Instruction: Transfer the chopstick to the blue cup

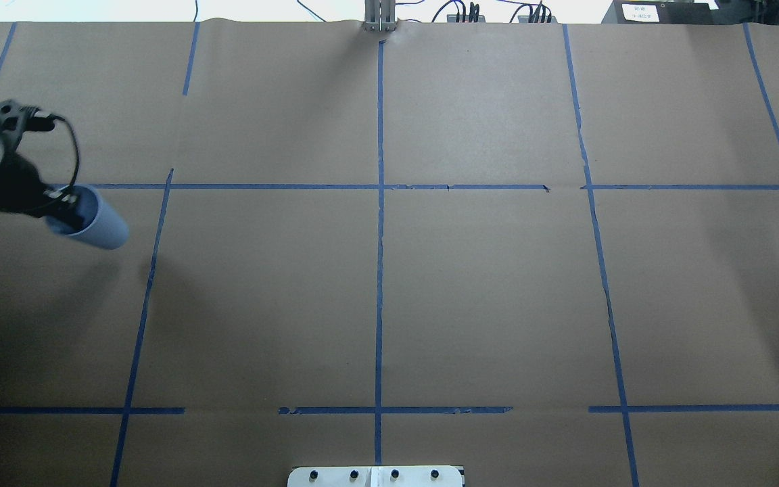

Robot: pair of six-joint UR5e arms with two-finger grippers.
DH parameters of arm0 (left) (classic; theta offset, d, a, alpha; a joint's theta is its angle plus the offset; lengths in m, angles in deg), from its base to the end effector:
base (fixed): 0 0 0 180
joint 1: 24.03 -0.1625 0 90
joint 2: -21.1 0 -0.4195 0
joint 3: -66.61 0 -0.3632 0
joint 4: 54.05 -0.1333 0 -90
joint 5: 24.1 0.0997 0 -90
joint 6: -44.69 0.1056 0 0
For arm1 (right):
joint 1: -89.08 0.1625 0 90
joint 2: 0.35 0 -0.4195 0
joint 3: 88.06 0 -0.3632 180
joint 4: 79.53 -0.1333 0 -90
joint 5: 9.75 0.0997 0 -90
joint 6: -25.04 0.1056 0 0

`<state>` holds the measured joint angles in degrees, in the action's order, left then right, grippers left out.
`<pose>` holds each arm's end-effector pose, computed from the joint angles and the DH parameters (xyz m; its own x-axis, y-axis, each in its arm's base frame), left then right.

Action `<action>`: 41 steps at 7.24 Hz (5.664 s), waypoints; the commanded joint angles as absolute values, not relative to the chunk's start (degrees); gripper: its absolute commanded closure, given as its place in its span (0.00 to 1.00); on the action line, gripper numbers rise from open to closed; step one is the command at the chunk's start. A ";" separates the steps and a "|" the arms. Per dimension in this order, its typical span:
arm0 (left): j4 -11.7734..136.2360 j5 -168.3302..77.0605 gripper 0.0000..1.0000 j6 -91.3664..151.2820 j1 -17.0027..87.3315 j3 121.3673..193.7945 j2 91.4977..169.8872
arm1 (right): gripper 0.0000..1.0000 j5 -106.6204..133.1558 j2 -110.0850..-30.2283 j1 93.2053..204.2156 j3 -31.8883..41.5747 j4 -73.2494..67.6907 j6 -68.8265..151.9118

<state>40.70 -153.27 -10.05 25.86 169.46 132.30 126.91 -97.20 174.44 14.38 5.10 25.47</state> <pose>0.3238 -0.4877 0.3516 0.6051 -0.0236 -0.7958 -0.0139 0.9991 -0.0402 0.0221 -0.4263 0.5958 0.6735 -0.1860 0.7154 0.0744 0.9800 0.1848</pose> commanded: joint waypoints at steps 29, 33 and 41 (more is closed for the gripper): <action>23.82 -159.98 0.00 54.71 58.50 165.04 120.15 | 0.00 120.69 -100.02 189.10 -7.04 -28.13 49.39; 23.91 -160.68 0.00 54.62 58.41 165.31 119.36 | 0.00 114.79 -96.68 188.49 -14.41 -37.34 50.35; 23.82 -161.56 0.00 54.53 58.41 165.84 119.36 | 1.00 114.79 -95.01 185.49 -15.47 -37.60 49.83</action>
